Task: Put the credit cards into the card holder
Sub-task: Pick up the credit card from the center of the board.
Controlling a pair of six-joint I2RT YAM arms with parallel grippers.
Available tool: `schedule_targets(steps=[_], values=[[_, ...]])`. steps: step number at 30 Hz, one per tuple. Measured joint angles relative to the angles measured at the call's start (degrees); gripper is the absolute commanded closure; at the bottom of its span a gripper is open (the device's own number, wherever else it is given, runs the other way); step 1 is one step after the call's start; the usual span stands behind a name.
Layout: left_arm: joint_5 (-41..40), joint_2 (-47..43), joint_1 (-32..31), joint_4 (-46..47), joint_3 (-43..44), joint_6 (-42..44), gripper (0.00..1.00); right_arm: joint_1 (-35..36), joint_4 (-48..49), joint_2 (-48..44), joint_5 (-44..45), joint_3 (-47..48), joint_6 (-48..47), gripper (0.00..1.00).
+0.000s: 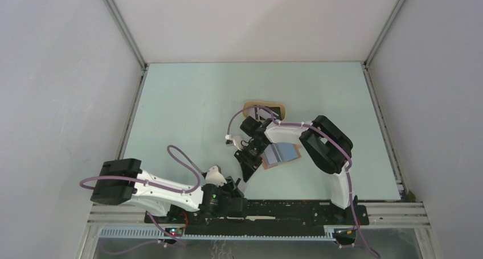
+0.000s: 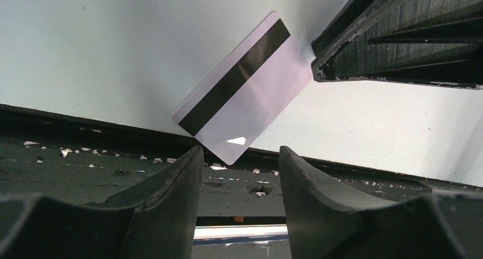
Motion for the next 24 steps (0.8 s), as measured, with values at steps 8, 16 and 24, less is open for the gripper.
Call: schedule_targets(steps=[8, 16, 24], values=[[-0.04, 0.15, 0.48, 2.16, -1.16, 0.00, 0.43, 0.00, -0.07, 0.55, -0.04, 0.37, 0.02, 0.68], [-0.13, 0.35, 0.61, 2.58, -1.20, 0.04, 0.43, 0.00, -1.14, 1.86, -0.37, 1.99, 0.17, 0.67], [-0.15, 0.20, 0.76, 2.99, -1.49, 0.07, 0.43, 0.00, -2.60, 3.80, -1.57, 4.02, 0.59, 0.68]])
